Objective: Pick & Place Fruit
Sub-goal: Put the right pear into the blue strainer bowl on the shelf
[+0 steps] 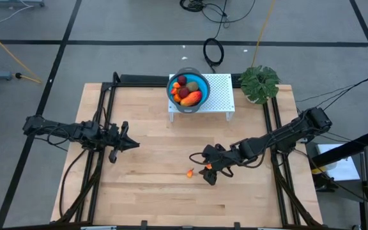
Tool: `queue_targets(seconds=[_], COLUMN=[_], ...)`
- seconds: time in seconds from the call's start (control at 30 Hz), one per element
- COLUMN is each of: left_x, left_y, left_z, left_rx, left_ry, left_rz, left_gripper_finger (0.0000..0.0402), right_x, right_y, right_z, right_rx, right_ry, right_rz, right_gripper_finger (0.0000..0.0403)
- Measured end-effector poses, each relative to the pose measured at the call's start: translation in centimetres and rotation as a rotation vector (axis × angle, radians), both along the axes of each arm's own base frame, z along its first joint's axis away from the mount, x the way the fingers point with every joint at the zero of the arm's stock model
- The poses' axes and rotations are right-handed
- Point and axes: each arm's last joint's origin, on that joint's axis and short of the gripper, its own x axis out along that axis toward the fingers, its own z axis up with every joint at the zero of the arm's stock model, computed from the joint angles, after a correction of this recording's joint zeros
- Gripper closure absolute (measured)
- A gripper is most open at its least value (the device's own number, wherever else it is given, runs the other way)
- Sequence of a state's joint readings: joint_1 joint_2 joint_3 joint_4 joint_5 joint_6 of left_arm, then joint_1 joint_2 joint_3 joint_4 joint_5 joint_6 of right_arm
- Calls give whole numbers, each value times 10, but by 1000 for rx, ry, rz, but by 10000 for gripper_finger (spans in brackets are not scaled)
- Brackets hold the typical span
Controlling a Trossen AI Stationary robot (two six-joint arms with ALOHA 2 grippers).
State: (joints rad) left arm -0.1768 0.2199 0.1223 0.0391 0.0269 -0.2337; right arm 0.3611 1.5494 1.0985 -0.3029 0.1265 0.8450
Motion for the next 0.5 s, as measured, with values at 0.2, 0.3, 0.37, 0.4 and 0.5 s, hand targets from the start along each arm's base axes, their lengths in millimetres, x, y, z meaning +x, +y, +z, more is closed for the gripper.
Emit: queue_targets(seconds=[0.2,0.3,0.37,0.4,0.5], left_x=[0,0,0,0,0], left_y=[0,0,0,0,0], left_z=[-1,-1,-1,-1,-1], left_rx=[1,1,2,2,2], left_ry=[7,6,7,7,7], left_rz=[0,0,0,1,1], left_gripper_finger=[383,383,383,383,382], right_x=[-5,-7,-8,-9,-8], right_y=[-2,-5,-7,-8,-9], right_z=[-4,-7,-8,-9,-13], right_rx=[-22,-41,-50,-55,-92], right_ry=[68,108,125,133,152], right_rz=[-3,-7,-12,-12,21], right_gripper_finger=[141,140,138,138,138])
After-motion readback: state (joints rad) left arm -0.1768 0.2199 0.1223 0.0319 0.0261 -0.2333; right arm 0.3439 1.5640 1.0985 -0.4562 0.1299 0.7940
